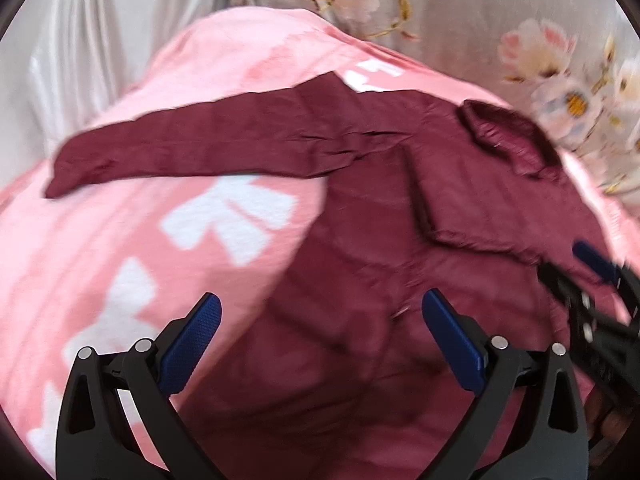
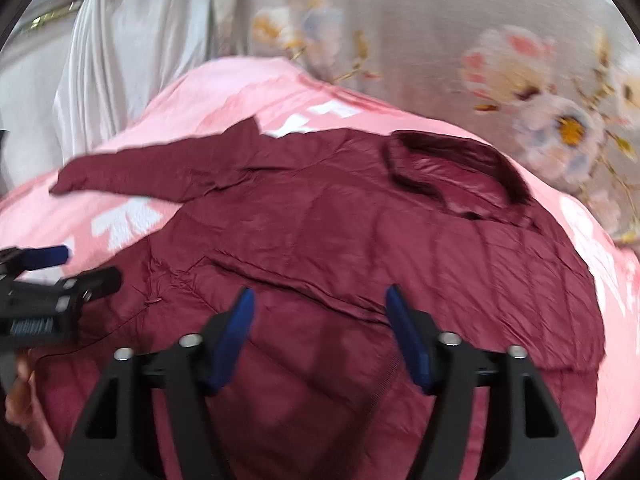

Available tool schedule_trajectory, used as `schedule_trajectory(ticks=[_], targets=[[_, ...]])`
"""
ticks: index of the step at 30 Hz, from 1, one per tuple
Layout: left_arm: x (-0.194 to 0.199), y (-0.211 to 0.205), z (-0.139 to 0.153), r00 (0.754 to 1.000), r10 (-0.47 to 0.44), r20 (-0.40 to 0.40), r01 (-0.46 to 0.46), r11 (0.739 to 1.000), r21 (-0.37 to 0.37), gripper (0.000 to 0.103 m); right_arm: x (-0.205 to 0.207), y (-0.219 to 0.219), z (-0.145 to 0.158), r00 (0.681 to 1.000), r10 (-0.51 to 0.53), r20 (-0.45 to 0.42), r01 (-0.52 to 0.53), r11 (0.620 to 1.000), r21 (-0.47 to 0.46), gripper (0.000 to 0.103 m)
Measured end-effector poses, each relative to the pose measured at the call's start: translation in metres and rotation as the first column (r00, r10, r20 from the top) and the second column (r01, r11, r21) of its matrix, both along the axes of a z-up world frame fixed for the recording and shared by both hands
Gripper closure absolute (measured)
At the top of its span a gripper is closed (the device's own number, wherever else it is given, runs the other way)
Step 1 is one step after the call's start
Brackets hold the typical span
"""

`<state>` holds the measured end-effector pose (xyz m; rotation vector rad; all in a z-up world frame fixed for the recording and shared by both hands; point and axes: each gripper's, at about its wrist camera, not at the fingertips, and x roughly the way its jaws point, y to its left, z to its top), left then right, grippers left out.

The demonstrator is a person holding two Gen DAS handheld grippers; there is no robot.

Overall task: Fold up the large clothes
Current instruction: 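Grasp the jacket hem with the right tool while the left tool grasps the hem beside it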

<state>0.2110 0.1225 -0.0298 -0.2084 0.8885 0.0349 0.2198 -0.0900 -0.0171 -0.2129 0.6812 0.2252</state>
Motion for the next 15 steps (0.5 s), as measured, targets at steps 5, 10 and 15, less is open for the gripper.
schedule_trajectory(ticks=[5,10,15], targets=[[0.038,-0.020,0.002,0.992,-0.121,-0.038,0.109,0.966,-0.235,0.005,-0.004,-0.075,0.008,0.983,-0.173,-0.056,0.179,0.974,0.138,0.035],[0.078,-0.051,-0.012,0.979,-0.181,-0.092,0.140,0.929,-0.341,0.006,-0.008,-0.186,-0.003,0.902,-0.403,-0.156,0.432,0.848,0.308,0.034],[0.099,-0.066,-0.029,0.976,-0.168,-0.140,0.108,0.927,-0.358,0.034,0.000,-0.273,-0.026,0.820,-0.485,-0.303,0.571,0.671,0.473,0.034]])
